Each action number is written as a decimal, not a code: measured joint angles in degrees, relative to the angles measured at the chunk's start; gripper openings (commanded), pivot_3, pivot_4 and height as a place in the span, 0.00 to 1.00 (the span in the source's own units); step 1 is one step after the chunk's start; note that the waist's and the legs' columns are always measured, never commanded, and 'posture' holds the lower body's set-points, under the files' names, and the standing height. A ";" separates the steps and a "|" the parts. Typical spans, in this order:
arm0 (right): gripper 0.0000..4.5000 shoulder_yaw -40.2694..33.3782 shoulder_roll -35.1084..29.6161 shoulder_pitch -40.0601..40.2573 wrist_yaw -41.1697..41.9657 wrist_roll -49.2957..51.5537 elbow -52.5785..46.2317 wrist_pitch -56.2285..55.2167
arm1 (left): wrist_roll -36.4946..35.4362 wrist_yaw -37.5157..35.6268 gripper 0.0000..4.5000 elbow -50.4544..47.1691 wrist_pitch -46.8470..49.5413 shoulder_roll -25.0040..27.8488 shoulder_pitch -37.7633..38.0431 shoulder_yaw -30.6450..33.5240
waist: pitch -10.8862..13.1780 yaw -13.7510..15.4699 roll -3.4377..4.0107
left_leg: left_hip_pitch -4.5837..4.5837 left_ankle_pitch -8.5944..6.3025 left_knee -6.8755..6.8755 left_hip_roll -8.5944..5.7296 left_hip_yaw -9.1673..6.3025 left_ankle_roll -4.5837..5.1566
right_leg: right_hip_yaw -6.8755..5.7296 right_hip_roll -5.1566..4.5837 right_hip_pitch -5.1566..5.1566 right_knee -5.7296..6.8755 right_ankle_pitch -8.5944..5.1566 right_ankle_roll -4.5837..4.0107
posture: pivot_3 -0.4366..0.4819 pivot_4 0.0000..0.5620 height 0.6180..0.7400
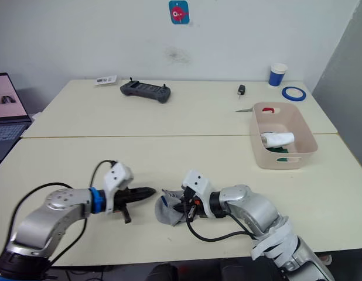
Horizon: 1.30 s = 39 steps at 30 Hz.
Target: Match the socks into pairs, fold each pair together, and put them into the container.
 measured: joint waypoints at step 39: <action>0.00 2.43 -6.28 1.90 6.71 -19.47 7.09 -27.26 | 11.14 -4.61 0.00 3.70 -16.45 -1.75 -4.21 -13.69 | 0.14 -0.04 -0.01 | 0.10 0.00 -0.02 0.00 0.03 0.01 | 0.03 0.02 0.11 -0.04 0.05 0.05 | 0.48 0.27 1.00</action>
